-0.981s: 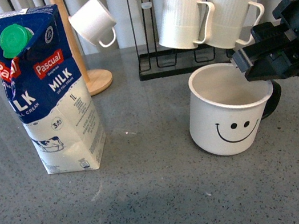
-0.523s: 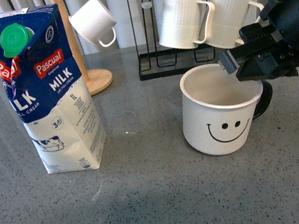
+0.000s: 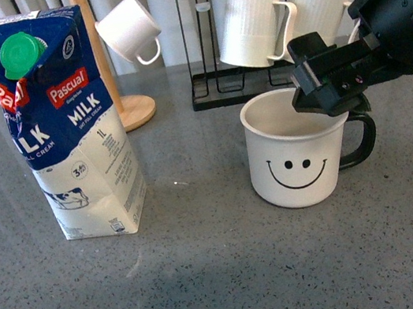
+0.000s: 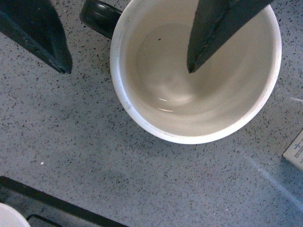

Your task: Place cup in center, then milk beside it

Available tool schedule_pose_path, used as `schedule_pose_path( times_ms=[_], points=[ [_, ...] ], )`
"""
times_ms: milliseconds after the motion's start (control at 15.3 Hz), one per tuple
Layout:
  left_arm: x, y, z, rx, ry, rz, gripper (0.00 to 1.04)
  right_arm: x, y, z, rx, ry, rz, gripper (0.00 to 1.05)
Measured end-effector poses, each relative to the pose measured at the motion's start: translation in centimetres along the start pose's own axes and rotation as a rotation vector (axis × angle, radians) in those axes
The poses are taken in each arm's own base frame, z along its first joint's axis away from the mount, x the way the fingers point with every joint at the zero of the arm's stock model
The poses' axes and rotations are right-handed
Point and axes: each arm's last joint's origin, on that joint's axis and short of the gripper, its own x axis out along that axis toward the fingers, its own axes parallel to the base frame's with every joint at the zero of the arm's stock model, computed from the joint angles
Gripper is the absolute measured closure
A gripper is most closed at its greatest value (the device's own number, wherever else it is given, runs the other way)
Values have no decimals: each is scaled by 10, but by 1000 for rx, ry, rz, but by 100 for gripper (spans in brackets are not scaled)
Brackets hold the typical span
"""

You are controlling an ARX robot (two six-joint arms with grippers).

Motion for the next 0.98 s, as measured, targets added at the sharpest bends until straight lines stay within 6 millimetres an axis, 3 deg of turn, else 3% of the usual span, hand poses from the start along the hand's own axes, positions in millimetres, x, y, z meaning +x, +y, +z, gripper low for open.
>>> schedule_pose_path(
  times_ms=[131,262,458,523,654,785,915,981],
  points=[
    [0,0,0,0,0,0,7,-24,-8,13,8,-135,-20,4],
    [0,0,0,0,0,1,7,-55,-15,14,36,-272,-53,7],
    [0,0,0,0,0,1,7,-114,-21,-26,117,-516,-115,7],
    [0,0,0,0,0,1,7,-132,-15,-42,120,-596,-144,7],
    [0,0,0,0,0,0,7,-171,12,-98,133,-703,-191,9],
    [0,0,0,0,0,1,7,-182,23,-156,178,-662,-422,36],
    [0,0,0,0,0,0,7,-183,27,-189,176,-712,-440,58],
    [0,0,0,0,0,0,7,-185,25,-194,175,-751,-450,69]
  ],
)
